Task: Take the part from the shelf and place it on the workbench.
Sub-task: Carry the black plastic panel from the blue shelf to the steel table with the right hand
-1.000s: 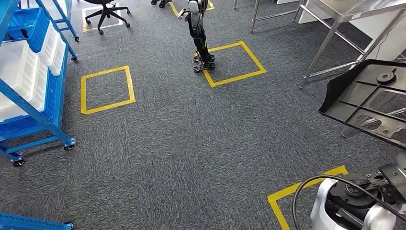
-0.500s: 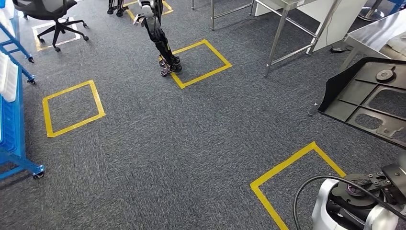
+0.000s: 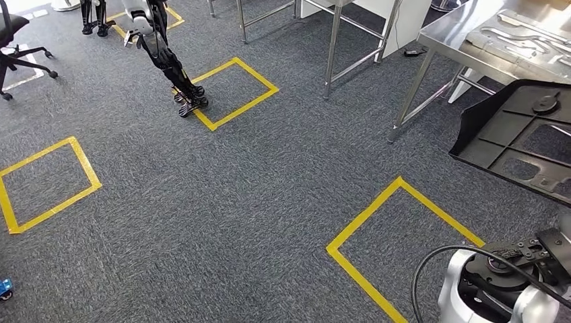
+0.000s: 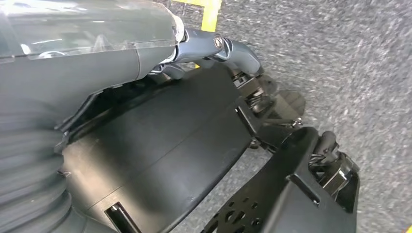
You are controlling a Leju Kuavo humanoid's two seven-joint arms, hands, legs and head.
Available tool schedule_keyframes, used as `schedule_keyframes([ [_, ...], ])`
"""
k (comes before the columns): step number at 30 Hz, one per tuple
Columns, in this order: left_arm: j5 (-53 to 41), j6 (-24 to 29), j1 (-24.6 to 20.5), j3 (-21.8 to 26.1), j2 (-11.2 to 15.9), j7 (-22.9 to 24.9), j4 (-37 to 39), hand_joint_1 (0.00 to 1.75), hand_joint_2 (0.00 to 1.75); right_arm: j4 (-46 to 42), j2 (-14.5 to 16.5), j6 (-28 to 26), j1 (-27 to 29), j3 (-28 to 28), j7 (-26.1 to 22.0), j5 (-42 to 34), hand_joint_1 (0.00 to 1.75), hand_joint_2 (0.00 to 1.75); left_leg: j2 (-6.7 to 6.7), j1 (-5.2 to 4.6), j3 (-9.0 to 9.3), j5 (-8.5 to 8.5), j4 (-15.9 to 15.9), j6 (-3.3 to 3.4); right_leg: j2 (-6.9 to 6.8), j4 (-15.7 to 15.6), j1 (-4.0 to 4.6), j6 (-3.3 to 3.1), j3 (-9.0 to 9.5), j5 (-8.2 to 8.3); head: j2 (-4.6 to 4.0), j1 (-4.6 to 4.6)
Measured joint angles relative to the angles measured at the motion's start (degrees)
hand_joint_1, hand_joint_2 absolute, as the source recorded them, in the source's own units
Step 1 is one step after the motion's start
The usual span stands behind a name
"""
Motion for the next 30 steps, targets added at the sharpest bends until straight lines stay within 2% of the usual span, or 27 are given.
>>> schedule_keyframes([
  [1,0.07,0.06,-0.05,-0.01,-0.04,-0.02,-0.01,0.0,1.75,0.0,-0.09,-0.01,0.04,0.0,0.01,0.01,1.75,1.75,0.62,0.09,0.26,0.39,-0.59,0.13,-0.58,0.03,0.05,0.28,-0.11,-0.01,0.0,0.0],
  [3,0.21,0.12,0.03,-0.01,-0.13,-0.09,-0.02,0.0,1.75,0.02,-0.33,-0.06,-0.09,0.04,0.01,0.03,1.75,1.75,2.21,0.33,0.72,1.26,-1.89,0.56,-3.8,2.6,0.4,0.54,-1.4,-1.84,0.0,0.02],
  [4,0.28,0.14,0.17,-0.02,-0.14,-0.11,-0.02,0.0,1.75,0.04,-0.43,-0.12,-0.12,0.08,0.01,0.05,1.75,1.75,3.1,0.3,0.74,1.47,-2.2,0.7,-5.75,5.62,0.43,0.59,-2.82,-3.64,0.0,0.03],
  [5,0.34,0.15,0.32,-0.02,-0.14,-0.13,-0.02,0.0,1.75,0.07,-0.53,-0.23,-0.15,0.11,0.01,0.07,1.75,1.75,4.01,0.25,0.62,1.54,-2.27,0.84,-6.81,9.38,0.38,0.76,-4.62,-5.6,0.0,0.04],
  [6,0.38,0.16,0.45,-0.03,-0.13,-0.13,-0.02,0.0,1.75,0.1,-0.55,-0.38,-0.08,0.14,0.01,0.08,1.75,1.75,4.93,0.21,0.5,1.53,-2.24,0.85,-7.21,12.72,0.25,1.0,-6.17,-6.93,0.0,0.05],
  [7,0.42,0.17,0.53,-0.04,-0.12,-0.13,-0.02,0.0,1.75,0.11,-0.57,-0.61,0.03,0.15,0.01,0.09,1.75,1.75,5.83,0.2,0.44,1.49,-2.21,0.8,-7.41,14.7,0.11,1.25,-7.01,-7.37,0.0,0.05],
  [8,0.44,0.19,0.54,-0.05,-0.1,-0.14,-0.02,0.0,1.75,0.13,-0.58,-0.83,0.11,0.16,0.01,0.11,1.75,1.75,6.68,0.23,0.42,1.4,-2.14,0.7,-7.65,14.47,-0.04,1.49,-6.67,-6.71,0.0,0.05],
  [9,0.45,0.2,0.52,-0.08,-0.1,-0.14,-0.02,0.0,1.75,0.13,-0.58,-1.03,0.16,0.16,0.01,0.16,1.75,1.75,7.45,0.28,0.45,1.24,-1.98,0.52,-8.19,11.76,-0.16,1.71,-5.02,-5.09,0.0,0.05],
  [10,0.48,0.2,0.49,-0.1,-0.09,-0.14,-0.02,0.0,1.75,0.13,-0.59,-1.19,0.17,0.18,0.01,0.24,1.75,1.75,8.13,0.27,0.5,0.98,-1.68,0.24,-9.48,7.63,-0.25,1.84,-2.64,-3.36,0.0,0.05],
  [12,0.56,0.2,0.45,-0.14,-0.04,-0.16,-0.01,0.0,1.75,0.14,-0.6,-1.5,0.21,0.26,0.02,0.5,1.75,1.75,9.27,0.01,0.5,0.24,-0.96,-0.45,-11.81,1.16,-0.03,1.39,1.0,-1.48,0.0,0.05],
  [13,0.62,0.19,0.46,-0.15,-0.01,-0.2,-0.01,0.0,1.75,0.15,-0.6,-1.86,0.29,0.32,0.03,0.68,1.75,1.75,9.76,-0.15,0.58,-0.07,-0.73,-0.79,-12.3,-0.04,0.13,0.98,1.59,-1.45,0.0,0.04],
  [15,0.73,0.2,0.46,-0.18,0.02,-0.29,-0.01,0.0,1.75,0.19,-0.67,-2.93,0.54,0.42,0.04,0.99,1.75,1.75,10.86,-0.22,0.89,-0.37,-0.68,-1.35,-11.08,-0.11,0.31,0.11,1.42,-1.55,0.0,0.04],
  [16,0.77,0.2,0.42,-0.2,0.02,-0.32,-0.02,0.0,1.75,0.21,-0.72,-3.49,0.67,0.45,0.05,1.06,1.75,1.75,10.76,-0.08,1.0,-0.63,-0.5,-1.71,-10.45,-0.18,0.25,-0.23,1.38,-1.47,0.0,0.04],
  [17,0.8,0.21,0.38,-0.21,0.02,-0.37,-0.02,0.0,1.75,0.23,-0.78,-3.92,0.75,0.47,0.04,1.03,1.75,1.75,9.85,0.08,0.78,-1.35,0.3,-2.04,-9.81,-0.26,0.15,-0.58,1.36,-1.37,0.0,0.04],
  [19,0.79,0.23,0.39,-0.26,0.03,-0.59,-0.02,0.0,1.75,0.34,-0.89,-4.44,0.86,0.48,0.04,0.79,1.75,1.75,6.76,0.4,-1.39,-4.65,5.57,-2.55,-8.55,-0.39,-0.02,-1.17,1.28,-1.13,0.0,0.03],
  [20,0.77,0.27,0.3,-0.28,0.04,-0.73,-0.02,0.0,1.75,0.44,-0.92,-4.54,0.96,0.46,0.03,0.58,1.75,1.75,5.57,0.44,-3.2,-6.71,9.66,-2.64,-7.9,-0.38,0.01,-1.35,1.19,-1.07,0.0,0.03],
  [21,0.75,0.3,0.17,-0.31,0.07,-0.85,-0.01,0.0,1.75,0.54,-0.95,-4.56,1.12,0.44,0.03,0.38,1.75,1.75,5.05,0.46,-4.99,-8.31,13.63,-2.67,-7.21,-0.37,0.08,-1.47,1.11,-1.02,0.0,0.04],
  [22,0.73,0.33,0.0,-0.33,0.09,-0.93,-0.01,0.0,1.75,0.6,-0.95,-4.55,1.31,0.4,0.03,0.2,1.75,1.75,4.86,0.46,-6.13,-8.91,16.18,-2.62,-6.45,-0.36,0.16,-1.51,1.09,-0.98,0.0,0.04],
  [23,0.73,0.34,-0.13,-0.36,0.11,-0.95,0.0,0.0,1.75,0.63,-0.95,-4.51,1.49,0.37,0.03,0.08,1.75,1.75,4.74,0.45,-6.36,-8.41,16.68,-2.48,-5.67,-0.35,0.22,-1.52,1.11,-0.95,0.0,0.04],
  [24,0.73,0.33,-0.13,-0.4,0.12,-0.92,0.01,0.0,1.75,0.64,-0.95,-4.46,1.64,0.33,0.03,0.02,1.75,1.75,4.54,0.45,-5.56,-6.83,14.9,-2.25,-4.83,-0.34,0.27,-1.49,1.16,-0.91,0.0,0.04],
  [25,0.71,0.33,-0.03,-0.46,0.12,-0.86,0.01,0.0,1.75,0.63,-0.95,-4.42,1.74,0.27,0.03,0.02,1.75,1.75,3.97,0.45,-3.96,-4.55,11.27,-1.92,-3.96,-0.33,0.3,-1.41,1.22,-0.85,0.0,0.04],
  [27,0.67,0.32,0.31,-0.6,0.2,-0.73,0.01,0.0,1.75,0.61,-0.95,-4.39,1.92,0.15,0.01,0.13,1.75,1.75,1.17,0.43,-0.74,-1.11,3.6,-1.13,-2.41,-0.31,0.25,-1.04,1.11,-0.62,0.0,0.04],
  [28,0.63,0.32,0.42,-0.68,0.23,-0.69,0.01,0.0,1.75,0.6,-0.95,-4.4,2.02,0.09,0.01,0.2,1.75,1.75,0.07,0.39,0.2,-0.47,1.23,-0.84,-1.74,-0.3,0.16,-0.71,0.89,-0.42,0.0,0.04],
  [29,0.61,0.33,0.48,-0.74,0.27,-0.68,0.01,0.0,1.75,0.57,-0.95,-4.43,2.18,0.03,0.0,0.29,1.75,1.75,-0.55,0.3,0.57,-0.5,0.21,-0.65,-1.15,-0.34,0.01,-0.32,0.62,-0.19,0.0,0.04],
  [30,0.6,0.34,0.45,-0.79,0.27,-0.68,0.01,0.0,1.75,0.49,-0.95,-4.48,2.38,-0.01,0.0,0.38,1.75,1.75,-0.17,0.2,0.68,-0.48,-0.16,-0.5,-0.5,-0.49,-0.09,0.14,0.4,0.09,0.0,0.03],
])
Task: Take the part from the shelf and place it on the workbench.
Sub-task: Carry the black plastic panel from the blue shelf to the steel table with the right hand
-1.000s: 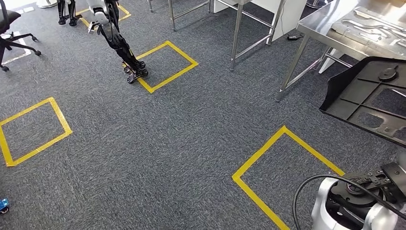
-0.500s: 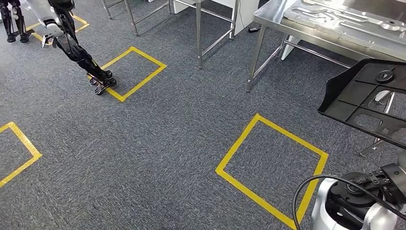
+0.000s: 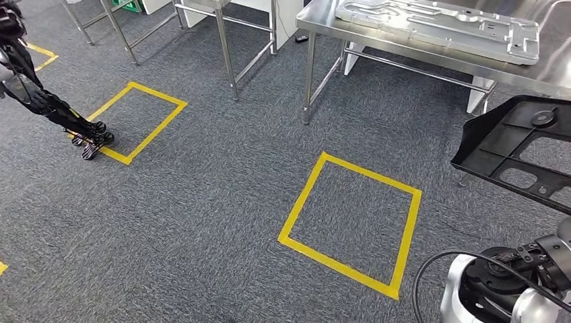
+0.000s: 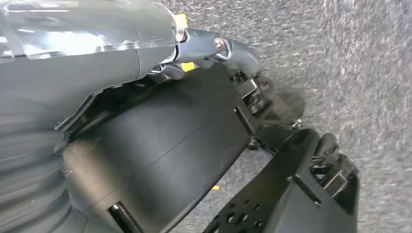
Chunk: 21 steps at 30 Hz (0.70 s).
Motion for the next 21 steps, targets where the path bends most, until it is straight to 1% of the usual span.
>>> schedule_keyframes([
  [1,-0.02,0.01,-0.07,-0.05,-0.07,0.01,-0.01,0.0,1.75,-0.14,-0.01,-0.11,0.22,-0.05,0.01,0.09,1.75,1.75,0.65,0.16,0.19,0.24,-0.49,0.23,0.44,-0.11,-0.1,0.42,-0.16,0.21,0.0,0.01],
  [2,-0.02,0.06,-0.1,-0.08,-0.13,0.02,-0.02,0.0,1.75,-0.31,-0.02,-0.29,0.43,-0.13,-0.01,0.25,1.75,1.75,1.33,0.26,0.36,0.63,-1.03,0.54,-0.07,0.05,0.02,0.69,-0.34,0.1,0.0,0.01],
  [3,-0.02,0.11,-0.12,-0.1,-0.18,0.03,-0.02,0.0,1.75,-0.49,-0.05,-0.47,0.54,-0.2,-0.01,0.4,1.75,1.75,2.11,0.38,0.52,1.05,-1.6,0.92,-1.33,0.93,0.17,0.83,-0.82,-0.58,0.0,0.02],
  [4,-0.03,0.19,-0.05,-0.13,-0.24,0.05,-0.03,0.0,1.75,-0.61,-0.1,-0.68,0.59,-0.27,-0.02,0.55,1.75,1.75,2.97,0.48,0.6,1.39,-2.08,1.21,-3.15,3.11,0.33,0.87,-1.88,-1.99,0.0,0.04],
  [5,-0.03,0.33,0.09,-0.14,-0.22,0.06,-0.02,0.0,1.75,-0.67,-0.15,-0.87,0.65,-0.32,-0.02,0.7,1.75,1.75,3.83,0.29,0.54,1.5,-2.21,1.39,-5.08,6.35,0.44,0.89,-3.44,-3.89,0.0,0.06],
  [6,-0.04,0.47,0.23,-0.15,-0.21,0.07,-0.02,0.0,1.75,-0.69,-0.19,-1.03,0.71,-0.34,-0.02,0.81,1.75,1.75,4.74,0.17,0.4,1.54,-2.2,1.5,-6.23,10.21,0.37,0.99,-5.25,-5.79,0.0,0.07],
  [7,-0.04,0.65,0.35,-0.16,-0.2,0.09,-0.02,0.0,1.75,-0.69,-0.2,-1.22,0.82,-0.35,-0.02,0.96,1.75,1.75,5.67,0.07,0.26,1.52,-2.16,1.5,-6.81,13.53,0.3,1.15,-6.74,-7.07,0.0,0.08],
  [8,-0.03,0.81,0.42,-0.16,-0.18,0.15,-0.02,0.0,1.75,-0.69,-0.21,-1.43,0.91,-0.35,-0.02,1.12,1.75,1.75,6.53,0.01,0.18,1.48,-2.1,1.48,-7.07,15.12,0.23,1.3,-7.31,-7.33,0.0,0.08],
  [9,-0.01,0.93,0.42,-0.16,-0.16,0.24,-0.02,0.0,1.75,-0.7,-0.24,-1.59,0.96,-0.36,-0.02,1.29,1.75,1.75,7.35,0.0,0.15,1.41,-2.02,1.39,-7.32,14.43,0.17,1.44,-6.67,-6.51,0.0,0.08],
  [10,0.02,1.02,0.41,-0.16,-0.15,0.34,-0.02,0.0,1.75,-0.71,-0.26,-1.71,0.96,-0.36,-0.02,1.45,1.75,1.75,8.09,0.02,0.17,1.27,-1.86,1.24,-7.85,11.37,0.14,1.52,-4.76,-4.87,0.0,0.08],
  [11,0.05,1.07,0.4,-0.16,-0.15,0.44,-0.02,0.0,1.75,-0.76,-0.28,-1.78,0.93,-0.36,-0.02,1.56,1.75,1.75,8.76,0.03,0.22,1.06,-1.6,1.01,-9.04,7.0,0.17,1.5,-2.24,-3.34,0.0,0.08],
  [12,0.11,1.1,0.36,-0.16,-0.14,0.54,-0.02,0.0,1.75,-0.83,-0.31,-1.82,0.91,-0.36,0.0,1.61,1.75,1.75,9.34,-0.1,0.21,0.77,-1.31,0.72,-10.35,3.26,0.29,1.26,-0.08,-2.2,0.0,0.08],
  [13,0.2,1.09,0.34,-0.16,-0.12,0.61,-0.02,0.0,1.75,-0.91,-0.32,-1.86,0.87,-0.37,0.01,1.63,1.75,1.75,9.84,-0.25,0.21,0.48,-1.04,0.42,-11.28,0.73,0.44,0.92,1.34,-1.64,0.0,0.08],
  [14,0.34,1.07,0.32,-0.16,-0.11,0.67,-0.02,0.0,1.75,-0.99,-0.33,-1.92,0.84,-0.38,0.02,1.63,1.75,1.75,10.28,-0.41,0.28,0.23,-0.83,0.14,-11.75,-0.32,0.59,0.55,1.84,-1.67,0.0,0.08],
  [15,0.49,1.0,0.29,-0.16,-0.09,0.74,-0.02,0.0,1.75,-1.03,-0.34,-2.0,0.86,-0.39,0.02,1.63,1.75,1.75,10.76,-0.55,0.38,0.07,-0.77,-0.13,-11.36,-0.19,0.74,0.18,1.74,-1.68,0.0,0.07],
  [16,0.66,0.87,0.24,-0.16,-0.09,0.81,-0.02,0.0,1.75,-1.11,-0.35,-2.07,0.88,-0.4,0.01,1.63,1.75,1.75,11.28,-0.52,0.55,-0.06,-0.73,-0.39,-10.61,-0.2,0.73,-0.12,1.65,-1.63,0.0,0.07],
  [17,0.83,0.67,0.16,-0.16,-0.09,0.87,-0.02,0.0,1.75,-1.23,-0.37,-2.16,0.91,-0.42,0.01,1.63,1.75,1.75,11.08,-0.39,0.63,-0.36,-0.49,-0.75,-9.98,-0.29,0.64,-0.42,1.6,-1.54,0.0,0.07],
  [18,0.95,0.46,0.09,-0.16,-0.1,0.92,-0.02,0.0,1.75,-1.38,-0.38,-2.26,0.89,-0.43,-0.01,1.64,1.75,1.75,10.17,-0.24,0.43,-1.0,0.24,-1.1,-9.35,-0.38,0.52,-0.73,1.58,-1.41,0.0,0.07],
  [19,1.03,0.24,0.04,-0.16,-0.11,0.92,-0.02,0.0,1.75,-1.53,-0.39,-2.36,0.87,-0.44,-0.01,1.66,1.75,1.75,8.69,-0.06,-0.33,-2.32,2.12,-1.43,-8.76,-0.47,0.38,-1.03,1.55,-1.26,0.0,0.07],
  [20,1.08,0.05,-0.07,-0.16,-0.13,0.88,-0.02,0.0,1.75,-1.63,-0.39,-2.48,0.85,-0.45,-0.02,1.68,1.75,1.75,6.92,0.1,-1.67,-4.18,5.26,-1.7,-8.18,-0.49,0.31,-1.27,1.48,-1.14,0.0,0.07],
  [21,1.09,-0.07,-0.24,-0.15,-0.14,0.83,-0.02,0.0,1.75,-1.67,-0.39,-2.57,0.84,-0.46,-0.02,1.69,1.75,1.75,5.73,0.16,-3.47,-6.26,9.39,-1.83,-7.56,-0.48,0.32,-1.45,1.35,-1.06,0.0,0.07],
])
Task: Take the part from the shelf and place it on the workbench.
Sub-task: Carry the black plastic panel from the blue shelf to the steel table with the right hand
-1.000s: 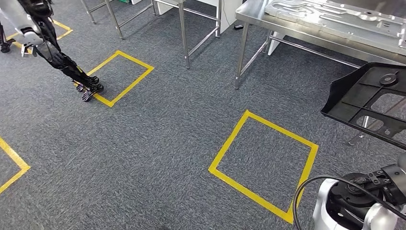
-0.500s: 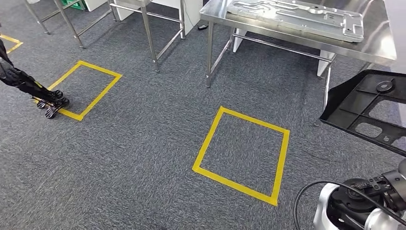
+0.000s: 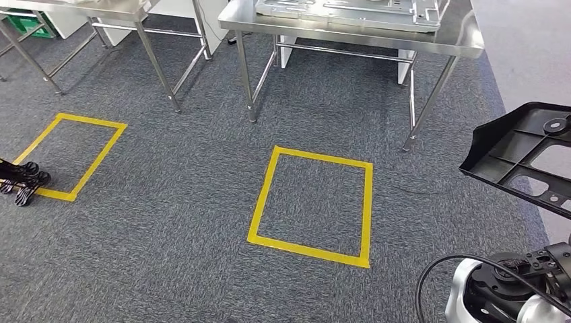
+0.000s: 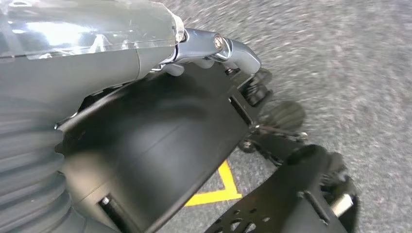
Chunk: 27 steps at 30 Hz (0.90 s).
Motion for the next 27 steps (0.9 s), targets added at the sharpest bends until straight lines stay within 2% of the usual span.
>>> schedule_keyframes([
  [1,0.02,-0.1,-0.22,0.02,0.01,-0.05,0.01,0.0,1.75,-0.01,-0.01,-0.07,0.04,-0.01,0.01,0.01,1.75,1.75,-0.59,0.04,-1.79,-1.67,4.12,-0.06,0.7,0.03,0.04,-0.12,-0.11,0.08,0.0,-0.01],
  [2,0.05,-0.17,-0.44,0.03,0.02,-0.06,0.01,0.0,1.75,-0.01,-0.02,-0.12,0.08,-0.02,0.01,0.01,1.75,1.75,-0.78,0.04,-2.94,-2.31,6.82,-0.05,1.49,0.08,0.07,-0.18,-0.18,0.13,0.0,0.0],
  [3,0.08,-0.25,-0.55,0.04,0.04,-0.03,0.02,0.0,1.75,-0.01,-0.03,-0.13,0.12,-0.02,0.01,0.01,1.75,1.75,-0.87,0.04,-3.07,-1.65,7.27,0.07,2.35,0.13,0.1,-0.17,-0.2,0.17,0.0,0.0],
  [4,0.1,-0.32,-0.55,0.05,0.05,0.04,0.01,0.0,1.75,-0.01,-0.04,-0.14,0.14,-0.03,0.01,0.01,1.75,1.75,-1.06,0.04,-2.06,0.2,5.11,0.29,3.27,0.19,0.11,-0.1,-0.18,0.22,0.0,0.0],
  [5,0.12,-0.42,-0.44,0.05,0.05,0.15,0.01,0.0,1.75,-0.04,-0.04,-0.15,0.15,-0.03,0.01,0.01,1.75,1.75,-1.62,0.04,-0.33,2.65,1.16,0.6,4.16,0.24,0.12,0.0,-0.15,0.28,0.0,0.0],
  [7,0.14,-0.56,-0.17,0.05,0.11,0.33,0.01,0.0,1.75,-0.13,-0.05,-0.15,0.12,-0.05,-0.01,0.01,1.75,1.75,-4.2,0.08,2.93,5.77,-6.58,1.3,5.68,0.23,0.07,0.44,-0.29,0.57,0.0,0.0],
  [8,0.14,-0.6,-0.07,0.05,0.14,0.38,0.01,0.0,1.75,-0.17,-0.07,-0.15,0.1,-0.07,-0.01,0.02,1.75,1.75,-5.23,0.04,3.67,6.22,-8.71,1.53,6.26,0.22,-0.04,0.8,-0.52,0.8,0.0,0.0],
  [9,0.14,-0.64,-0.04,0.05,0.16,0.4,0.02,0.0,1.75,-0.19,-0.09,-0.15,0.13,-0.09,0.0,0.02,1.75,1.75,-5.81,-0.04,3.86,6.06,-9.54,1.69,6.76,0.13,-0.22,1.21,-0.8,1.07,0.0,0.0],
  [10,0.16,-0.69,-0.08,0.05,0.16,0.41,0.02,0.0,1.75,-0.2,-0.11,-0.15,0.16,-0.1,0.01,0.01,1.75,1.75,-5.53,-0.17,3.82,6.19,-9.92,1.85,7.27,-0.01,-0.36,1.66,-1.02,1.35,0.0,-0.01],
  [11,0.21,-0.76,-0.16,0.04,0.11,0.47,0.01,0.0,1.75,-0.19,-0.14,-0.15,0.24,-0.11,0.02,-0.03,1.75,1.75,-5.09,-0.1,3.87,6.45,-10.23,2.1,7.27,-0.1,-0.45,2.02,-1.18,1.54,0.0,-0.01],
  [12,0.33,-0.83,-0.23,0.04,0.07,0.56,-0.01,0.0,1.75,-0.16,-0.23,-0.15,0.29,-0.12,0.03,-0.09,1.75,1.75,-4.66,-0.01,4.0,6.84,-10.65,2.45,6.36,0.08,-0.38,2.28,-1.35,1.4,0.0,0.01],
  [13,0.46,-0.89,-0.26,0.04,0.02,0.64,-0.02,0.0,1.75,-0.11,-0.36,-0.15,0.22,-0.11,0.03,-0.17,1.75,1.75,-4.18,0.1,4.09,7.25,-11.06,2.83,4.85,1.17,-0.25,2.43,-1.91,0.54,0.0,0.01],
  [15,0.72,-0.97,-0.11,0.05,-0.01,0.75,-0.03,0.0,1.75,0.3,-0.65,-0.35,0.02,-0.04,0.03,-0.23,1.75,1.75,-3.22,0.12,3.92,7.74,-11.48,3.33,1.57,6.74,-0.1,2.63,-4.45,-2.99,0.0,0.02],
  [16,0.8,-0.99,0.0,0.05,0.02,0.75,-0.02,0.0,1.75,0.78,-0.79,-0.78,-0.07,0.06,0.03,-0.16,1.75,1.75,-2.74,0.06,3.68,7.82,-11.45,3.43,0.86,10.59,-0.17,2.79,-6.15,-4.98,0.0,0.02],
  [17,0.91,-0.99,0.07,0.05,0.04,0.74,-0.02,0.0,1.75,1.47,-0.96,-1.55,-0.08,0.22,0.03,-0.07,1.75,1.75,-2.29,0.01,3.47,7.87,-11.4,3.42,0.63,13.68,-0.26,2.99,-7.41,-6.22,0.0,0.02],
  [18,1.02,-0.94,0.12,0.05,0.07,0.74,-0.01,0.0,1.75,2.54,-1.26,-2.79,-0.08,0.47,0.03,-0.03,1.75,1.75,-1.9,-0.01,3.32,7.9,-11.32,3.38,0.53,15.1,-0.38,3.18,-7.75,-6.43,0.0,0.02],
  [19,1.1,-0.88,0.13,0.05,0.08,0.74,-0.01,0.0,1.75,3.83,-1.67,-4.16,-0.07,0.73,0.04,-0.07,1.75,1.75,-1.57,0.0,3.24,7.9,-11.2,3.3,0.45,14.3,-0.5,3.32,-6.93,-5.59,0.0,0.02],
  [21,1.21,-0.75,0.1,0.05,0.08,0.74,-0.01,0.0,1.75,6.59,-2.64,-6.2,-0.08,1.27,0.25,-0.85,1.75,1.75,-1.1,0.01,3.15,7.73,-10.76,2.98,0.16,7.23,-0.71,3.39,-2.53,-2.5,0.0,0.02],
  [23,1.34,-0.68,0.01,0.05,0.08,0.74,-0.01,0.0,1.75,9.43,-3.76,-6.47,-0.17,1.62,1.42,-3.12,1.75,1.75,-0.87,-0.21,2.87,7.38,-10.19,2.39,-0.04,1.15,-0.56,2.94,0.97,-1.12,0.0,0.02],
  [24,1.46,-0.64,0.0,0.05,0.1,0.72,-0.01,0.0,1.75,11.1,-4.44,-6.27,-0.24,1.68,2.5,-4.77,1.75,1.75,-0.82,-0.36,2.72,7.09,-9.98,2.42,-0.05,-0.04,-0.53,2.71,1.56,-1.19,0.0,0.02],
  [27,1.91,-0.47,0.09,0.05,0.2,0.63,-0.01,0.0,1.75,16.09,-6.21,-5.38,-0.68,1.72,5.68,-8.51,1.75,1.75,-0.81,-0.55,2.56,6.91,-9.89,3.08,0.09,-0.28,-0.49,2.26,1.59,-1.15,0.0,0.01],
])
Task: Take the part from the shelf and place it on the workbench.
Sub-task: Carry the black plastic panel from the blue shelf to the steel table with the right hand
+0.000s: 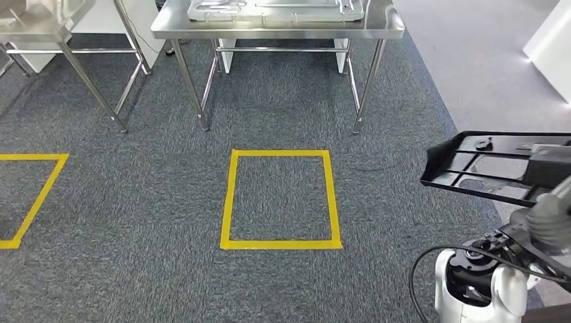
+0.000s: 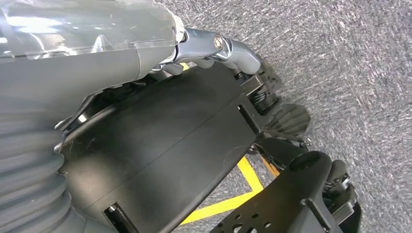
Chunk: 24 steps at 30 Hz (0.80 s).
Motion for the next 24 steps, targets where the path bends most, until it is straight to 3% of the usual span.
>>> schedule_keyframes([
  [5,0.46,0.36,0.34,0.03,0.05,-0.26,0.0,0.0,1.75,5.72,-1.3,0.16,-1.98,0.01,1.33,-0.19,1.75,1.75,-0.04,0.11,0.07,0.63,-0.56,-0.81,-0.04,0.08,0.23,-0.55,-0.18,0.03,0.0,0.01],
  [13,0.8,0.43,0.38,0.07,0.05,-0.14,0.0,0.0,1.75,9.41,-1.99,1.13,-3.77,0.15,2.04,-0.08,1.75,1.75,-0.05,0.22,0.13,0.66,-0.68,-1.6,-0.04,0.15,0.44,-0.67,-0.19,-0.03,0.0,0.01],
  [16,0.8,0.43,0.36,0.07,0.07,0.02,0.0,0.0,1.75,10.1,-2.02,1.17,-3.78,0.15,2.26,-0.68,1.75,1.75,-0.04,0.14,0.07,0.57,-0.48,-1.59,-0.05,-0.01,0.24,-0.55,-0.16,0.08,0.0,0.01],
  [20,0.79,0.42,0.41,0.07,0.02,0.21,-0.01,0.0,1.75,10.62,-2.31,1.23,-3.82,0.04,2.29,-0.93,1.75,1.75,0.25,0.3,1.52,1.91,-3.13,-0.22,-0.13,-0.7,0.08,0.28,0.39,0.23,0.0,0.0],
  [22,0.75,0.4,0.53,0.07,-0.05,0.38,-0.01,0.0,1.75,10.84,-2.68,1.27,-3.96,-0.03,2.29,-0.78,1.75,1.75,0.42,0.77,2.53,2.9,-5.02,0.04,0.0,3.4,0.05,0.48,-1.43,-2.22,0.0,0.01],
  [24,0.65,0.33,0.57,0.07,-0.05,0.65,0.0,0.0,1.75,11.2,-2.9,1.44,-3.86,-0.08,2.45,-0.37,1.75,1.75,0.4,0.91,2.48,2.89,-5.09,-0.07,0.09,10.55,-0.22,0.91,-5.09,-5.39,0.0,0.01],
])
